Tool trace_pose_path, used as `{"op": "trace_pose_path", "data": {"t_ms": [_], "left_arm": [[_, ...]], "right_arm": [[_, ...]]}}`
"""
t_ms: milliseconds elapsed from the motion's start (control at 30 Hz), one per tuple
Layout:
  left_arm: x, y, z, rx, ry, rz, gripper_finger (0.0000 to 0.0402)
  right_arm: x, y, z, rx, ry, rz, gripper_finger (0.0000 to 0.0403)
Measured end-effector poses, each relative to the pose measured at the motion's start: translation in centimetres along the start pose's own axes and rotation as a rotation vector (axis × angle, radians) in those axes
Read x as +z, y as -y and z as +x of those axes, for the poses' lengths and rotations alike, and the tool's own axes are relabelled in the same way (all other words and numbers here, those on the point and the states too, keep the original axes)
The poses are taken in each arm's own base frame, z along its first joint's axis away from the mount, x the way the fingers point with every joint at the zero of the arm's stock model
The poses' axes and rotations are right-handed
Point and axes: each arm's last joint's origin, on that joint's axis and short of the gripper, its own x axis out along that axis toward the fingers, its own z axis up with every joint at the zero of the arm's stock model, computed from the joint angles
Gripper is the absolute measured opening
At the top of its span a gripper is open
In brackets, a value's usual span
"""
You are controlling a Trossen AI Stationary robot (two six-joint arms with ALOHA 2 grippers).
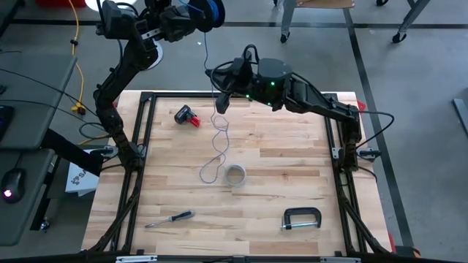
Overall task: Coil cords
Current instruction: Coil the blue wire on the spool
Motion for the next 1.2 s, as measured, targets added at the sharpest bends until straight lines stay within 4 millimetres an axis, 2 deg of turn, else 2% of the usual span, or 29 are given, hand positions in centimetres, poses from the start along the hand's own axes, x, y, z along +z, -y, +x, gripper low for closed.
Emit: {"op": "trace_pose_path", "data": {"t_ms": [133,400,500,633,800,1033,1200], "left_arm": [[0.6,-0.4,-1.0,0.031,-0.003,0.006,0.0],[2.4,-0.4,-4.1,0.165,-0.063,-0.053,0.0],[2.4,-0.5,-5.0,0.234,-0.116,-0.143,0.0],[1.8,-0.3,-5.7,0.296,-0.197,-0.282,0.0],[1.0,0.8,-6.2,0.358,-0.247,-0.346,0.0],[-0.8,1.4,-6.7,0.441,-0.312,-0.458,0.0],[-2.6,2.3,-5.4,0.416,-0.372,-0.603,0.0]], "right_arm": [[0.3,-0.5,-0.8,0.07,-0.017,0.019,0.0001],[2.7,-1.0,-5.1,0.2,-0.035,0.015,0.0],[3.7,-1.0,-6.7,0.229,-0.016,0.018,0.0],[5.1,-0.7,-8.6,0.244,0.03,0.029,0.0],[6.2,-0.2,-10.3,0.257,0.067,0.033,0.0],[6.8,0.1,-11.1,0.261,0.096,0.018,0.0],[6.9,0.6,-11.1,0.246,0.102,0.001,0.0]]}}
